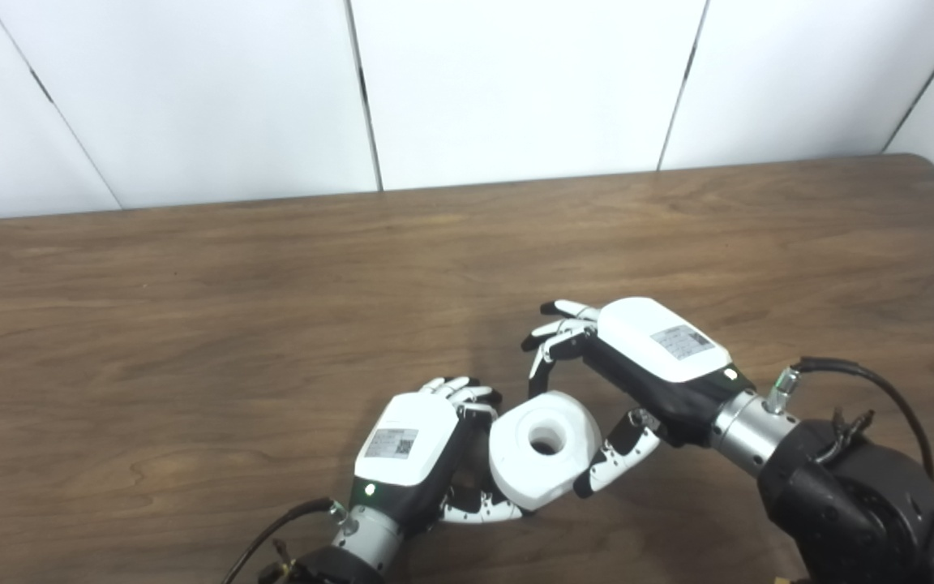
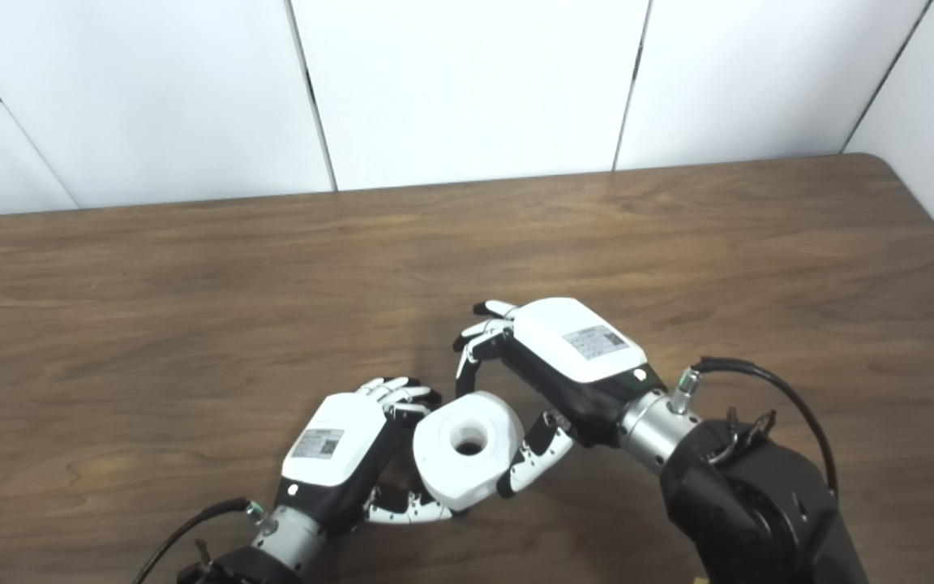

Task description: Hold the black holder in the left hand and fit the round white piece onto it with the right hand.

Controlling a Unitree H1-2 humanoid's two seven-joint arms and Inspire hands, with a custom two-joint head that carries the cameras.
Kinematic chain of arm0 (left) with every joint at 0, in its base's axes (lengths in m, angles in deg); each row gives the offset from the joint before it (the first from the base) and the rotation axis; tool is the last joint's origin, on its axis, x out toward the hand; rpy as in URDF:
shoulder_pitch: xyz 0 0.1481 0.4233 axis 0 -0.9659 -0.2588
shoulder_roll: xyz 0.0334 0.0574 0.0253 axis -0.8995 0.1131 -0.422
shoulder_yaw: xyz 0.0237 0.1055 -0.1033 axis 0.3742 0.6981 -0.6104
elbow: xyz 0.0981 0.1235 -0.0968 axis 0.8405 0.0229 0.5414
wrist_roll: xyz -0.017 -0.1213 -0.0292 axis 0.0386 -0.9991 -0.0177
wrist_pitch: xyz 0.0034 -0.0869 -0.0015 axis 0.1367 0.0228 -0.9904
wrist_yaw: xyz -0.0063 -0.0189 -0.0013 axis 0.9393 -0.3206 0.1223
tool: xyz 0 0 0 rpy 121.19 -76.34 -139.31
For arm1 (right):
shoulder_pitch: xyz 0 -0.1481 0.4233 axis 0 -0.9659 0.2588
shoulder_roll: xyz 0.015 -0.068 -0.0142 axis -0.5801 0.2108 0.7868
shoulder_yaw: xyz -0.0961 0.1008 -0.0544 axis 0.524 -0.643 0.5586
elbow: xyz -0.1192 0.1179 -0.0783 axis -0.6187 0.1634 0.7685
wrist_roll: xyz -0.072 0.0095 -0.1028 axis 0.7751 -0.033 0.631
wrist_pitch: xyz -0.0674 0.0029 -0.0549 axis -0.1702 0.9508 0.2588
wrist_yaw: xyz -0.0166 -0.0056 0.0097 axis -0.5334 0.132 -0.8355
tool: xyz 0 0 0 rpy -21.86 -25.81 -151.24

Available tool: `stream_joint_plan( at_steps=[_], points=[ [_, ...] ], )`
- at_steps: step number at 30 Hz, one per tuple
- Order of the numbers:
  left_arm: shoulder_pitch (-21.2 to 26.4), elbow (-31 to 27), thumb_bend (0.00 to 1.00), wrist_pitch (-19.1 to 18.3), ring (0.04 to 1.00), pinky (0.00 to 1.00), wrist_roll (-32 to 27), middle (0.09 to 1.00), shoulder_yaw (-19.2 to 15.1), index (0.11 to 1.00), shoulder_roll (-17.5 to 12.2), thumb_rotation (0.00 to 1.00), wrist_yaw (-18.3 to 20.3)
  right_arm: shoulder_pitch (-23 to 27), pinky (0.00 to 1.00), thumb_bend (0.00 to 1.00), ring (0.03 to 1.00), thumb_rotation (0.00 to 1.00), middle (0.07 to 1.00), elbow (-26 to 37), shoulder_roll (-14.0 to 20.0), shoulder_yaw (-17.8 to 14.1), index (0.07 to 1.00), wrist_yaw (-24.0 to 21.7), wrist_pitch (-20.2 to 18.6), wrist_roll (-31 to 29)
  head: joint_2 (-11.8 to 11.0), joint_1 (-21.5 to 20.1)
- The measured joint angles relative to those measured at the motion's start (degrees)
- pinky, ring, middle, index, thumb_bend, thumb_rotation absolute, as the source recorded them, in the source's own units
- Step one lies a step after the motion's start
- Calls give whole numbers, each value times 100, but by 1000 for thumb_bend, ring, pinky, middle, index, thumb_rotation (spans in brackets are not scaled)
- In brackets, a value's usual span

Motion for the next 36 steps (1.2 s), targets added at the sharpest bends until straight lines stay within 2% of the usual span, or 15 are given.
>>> stream_joint_plan(
  at_steps=[10,11,12,14,23,36],
  points=[
    [4,1,517,0,883,874,5,816,4,490,1,48,0,40,864,525,955,149,822,-81,68,-14,490,-26,-1,-4,-9,0],
    [4,1,517,0,884,875,5,817,5,490,0,48,0,55,865,741,959,198,825,-81,85,-14,551,-47,-3,-6,0,0],
    [4,1,517,0,885,875,6,818,5,490,0,48,0,71,865,814,960,215,826,-80,97,-14,572,-70,-7,-8,0,0],
    [6,1,517,0,886,875,7,817,6,490,1,47,0,100,877,890,969,263,834,-82,136,-12,605,-176,-22,-1,0,0],
    [15,3,517,0,883,875,7,814,9,490,1,48,0,112,935,986,1000,401,887,-91,195,14,687,-611,-53,94,-18,-18],
    [58,38,517,2,884,876,6,815,27,490,5,48,-1,194,938,1000,1000,418,907,-84,201,-4,708,-930,-47,209,-35,-26]
  ],
)
